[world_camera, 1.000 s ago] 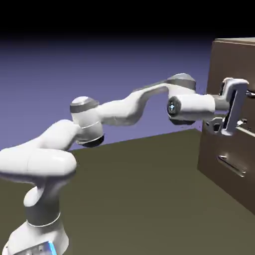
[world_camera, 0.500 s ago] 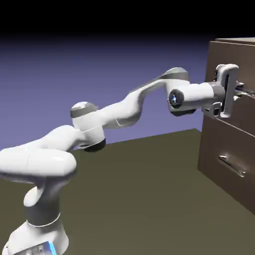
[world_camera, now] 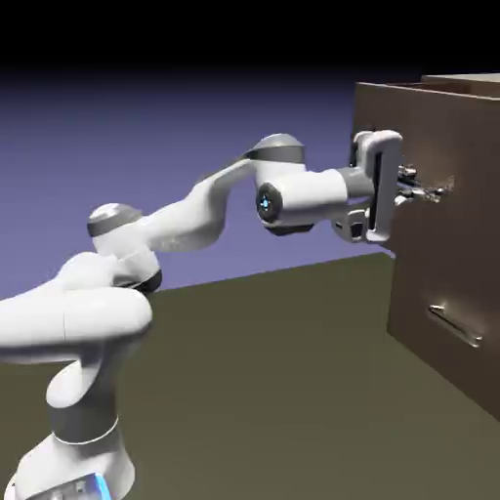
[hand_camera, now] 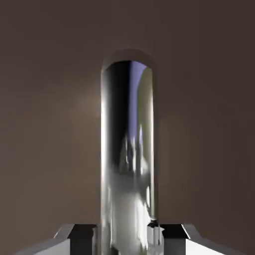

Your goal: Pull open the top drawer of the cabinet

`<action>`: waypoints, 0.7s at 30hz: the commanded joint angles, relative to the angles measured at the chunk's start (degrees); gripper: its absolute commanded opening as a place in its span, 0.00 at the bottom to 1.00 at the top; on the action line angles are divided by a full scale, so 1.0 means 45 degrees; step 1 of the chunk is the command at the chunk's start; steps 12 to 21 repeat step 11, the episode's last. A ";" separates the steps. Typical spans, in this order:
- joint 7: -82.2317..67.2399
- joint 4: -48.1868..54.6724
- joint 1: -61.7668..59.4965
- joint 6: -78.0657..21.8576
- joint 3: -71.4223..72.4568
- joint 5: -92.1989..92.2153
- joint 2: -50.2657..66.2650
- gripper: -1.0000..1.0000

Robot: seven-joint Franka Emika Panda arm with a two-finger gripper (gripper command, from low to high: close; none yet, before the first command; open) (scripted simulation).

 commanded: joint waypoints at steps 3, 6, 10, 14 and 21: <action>-0.0040 -0.1383 0.0977 -0.0428 -0.0314 -0.0482 0.0243 0.00; -0.0055 -0.2767 0.1996 -0.0805 -0.0721 -0.1047 0.0563 0.00; -0.0154 -0.3558 0.2714 -0.0888 -0.1068 -0.1538 0.0663 1.00; -0.0259 -0.4010 0.3176 -0.0886 -0.1300 -0.1867 0.0669 1.00; -0.0259 -0.4010 0.3176 -0.0886 -0.1300 -0.1867 0.0669 1.00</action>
